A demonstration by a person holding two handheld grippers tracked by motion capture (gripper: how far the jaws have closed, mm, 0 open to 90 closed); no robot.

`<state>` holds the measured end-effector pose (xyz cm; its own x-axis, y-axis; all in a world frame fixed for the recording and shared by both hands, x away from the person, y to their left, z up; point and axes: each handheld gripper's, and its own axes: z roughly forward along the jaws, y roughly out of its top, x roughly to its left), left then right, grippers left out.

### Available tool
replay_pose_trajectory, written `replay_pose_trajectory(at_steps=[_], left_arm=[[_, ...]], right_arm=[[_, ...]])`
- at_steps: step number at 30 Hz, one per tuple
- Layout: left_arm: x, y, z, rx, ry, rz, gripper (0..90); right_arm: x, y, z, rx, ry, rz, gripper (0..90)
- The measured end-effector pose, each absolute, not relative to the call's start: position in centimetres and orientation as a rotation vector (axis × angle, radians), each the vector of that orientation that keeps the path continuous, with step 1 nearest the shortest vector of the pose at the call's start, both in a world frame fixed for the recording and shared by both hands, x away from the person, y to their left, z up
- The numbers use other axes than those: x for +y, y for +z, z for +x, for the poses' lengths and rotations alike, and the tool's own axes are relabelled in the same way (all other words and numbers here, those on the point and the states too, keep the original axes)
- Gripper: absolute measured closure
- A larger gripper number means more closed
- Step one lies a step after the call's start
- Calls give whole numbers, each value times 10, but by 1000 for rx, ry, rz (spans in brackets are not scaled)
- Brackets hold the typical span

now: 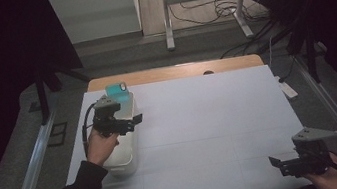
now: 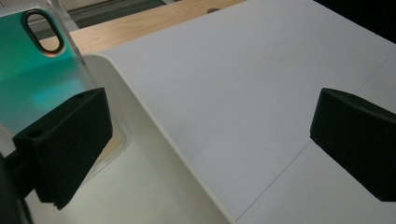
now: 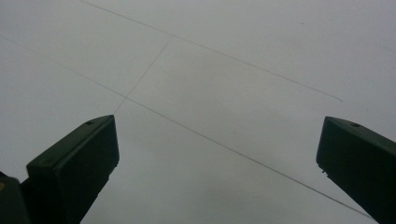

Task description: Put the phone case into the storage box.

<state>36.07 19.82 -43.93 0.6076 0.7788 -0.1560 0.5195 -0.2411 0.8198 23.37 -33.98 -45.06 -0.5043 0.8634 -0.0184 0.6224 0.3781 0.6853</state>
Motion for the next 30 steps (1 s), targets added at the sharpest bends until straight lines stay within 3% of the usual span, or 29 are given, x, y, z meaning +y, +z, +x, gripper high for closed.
replay_pose_trajectory(at_steps=[30], left_arm=[[201, -441, 320, 1048, 398, 1917, 0]], right_arm=[[-340, -450, 233, 2277, 899, 1278, 0]])
